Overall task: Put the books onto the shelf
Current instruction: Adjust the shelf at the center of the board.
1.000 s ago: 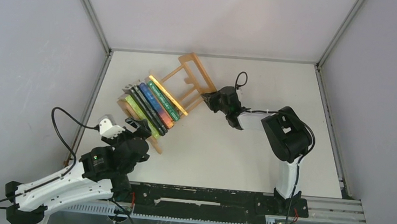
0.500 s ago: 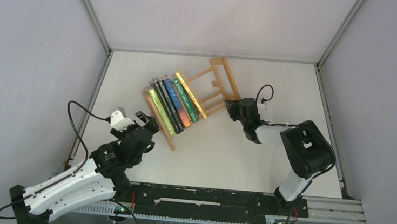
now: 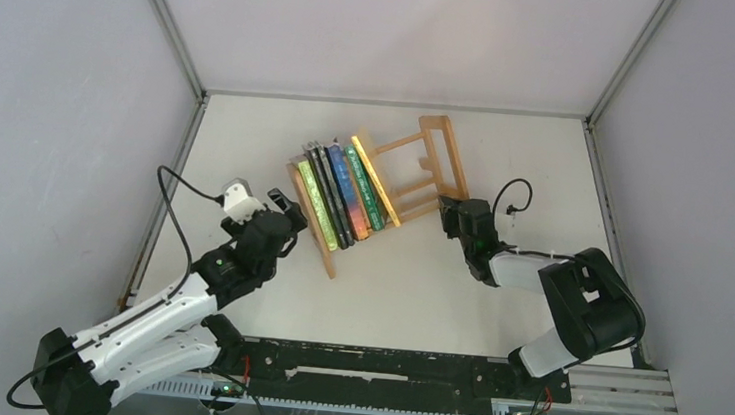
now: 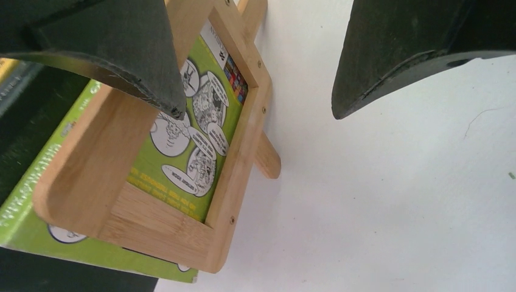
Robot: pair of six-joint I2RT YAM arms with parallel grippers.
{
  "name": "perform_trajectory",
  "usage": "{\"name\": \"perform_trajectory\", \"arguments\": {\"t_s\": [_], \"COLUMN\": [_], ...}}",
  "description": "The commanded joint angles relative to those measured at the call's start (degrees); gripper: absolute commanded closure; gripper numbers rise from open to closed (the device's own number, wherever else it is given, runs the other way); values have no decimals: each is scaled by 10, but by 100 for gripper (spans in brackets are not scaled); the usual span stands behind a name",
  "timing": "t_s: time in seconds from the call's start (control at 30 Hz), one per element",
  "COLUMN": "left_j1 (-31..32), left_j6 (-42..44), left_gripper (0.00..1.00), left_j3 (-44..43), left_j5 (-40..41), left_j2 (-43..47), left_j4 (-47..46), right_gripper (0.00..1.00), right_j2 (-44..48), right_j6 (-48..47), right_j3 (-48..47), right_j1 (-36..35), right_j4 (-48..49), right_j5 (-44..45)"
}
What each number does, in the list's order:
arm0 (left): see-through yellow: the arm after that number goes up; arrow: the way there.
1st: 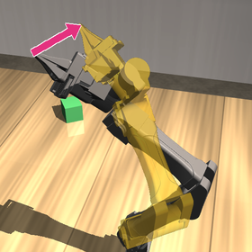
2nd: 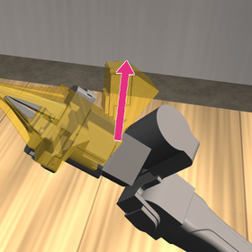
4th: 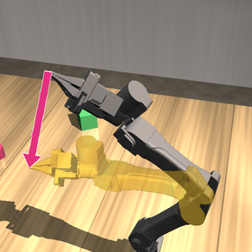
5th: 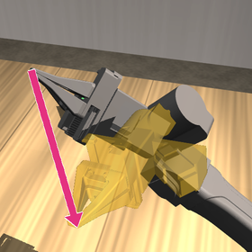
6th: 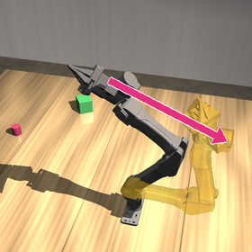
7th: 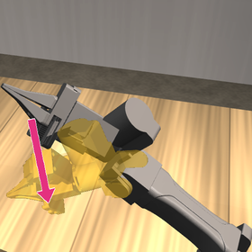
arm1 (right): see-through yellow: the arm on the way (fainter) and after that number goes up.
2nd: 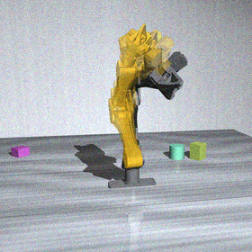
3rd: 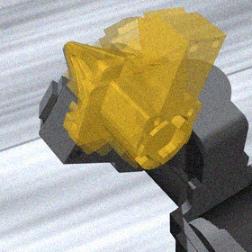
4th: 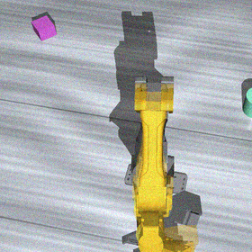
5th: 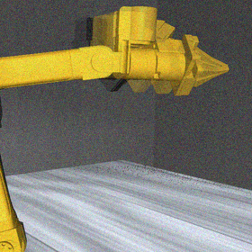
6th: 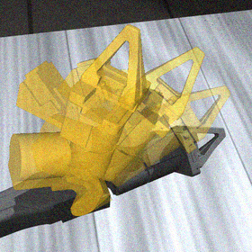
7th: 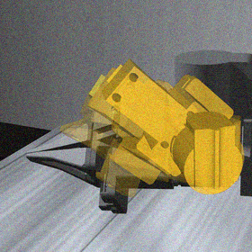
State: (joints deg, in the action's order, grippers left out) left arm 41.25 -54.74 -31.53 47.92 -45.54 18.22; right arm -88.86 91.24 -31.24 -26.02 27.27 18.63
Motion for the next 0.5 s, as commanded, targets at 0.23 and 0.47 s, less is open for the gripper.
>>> {"name": "perform_trajectory", "arguments": {"t_s": [0.23, 0.47], "left_j1": [-72, -98], "left_j6": [36, 14], "left_gripper": [7, 7], "left_j3": [-20, -20], "left_j5": [-78, -106], "left_j2": [-12, -9], "left_j4": [-61, -53], "right_gripper": [78, 48], "right_j2": [17, 66], "right_j6": [37, -73], "right_j3": [26, 22], "right_j1": [-5, -14], "right_j4": [-44, -111], "right_j5": [80, 66]}}
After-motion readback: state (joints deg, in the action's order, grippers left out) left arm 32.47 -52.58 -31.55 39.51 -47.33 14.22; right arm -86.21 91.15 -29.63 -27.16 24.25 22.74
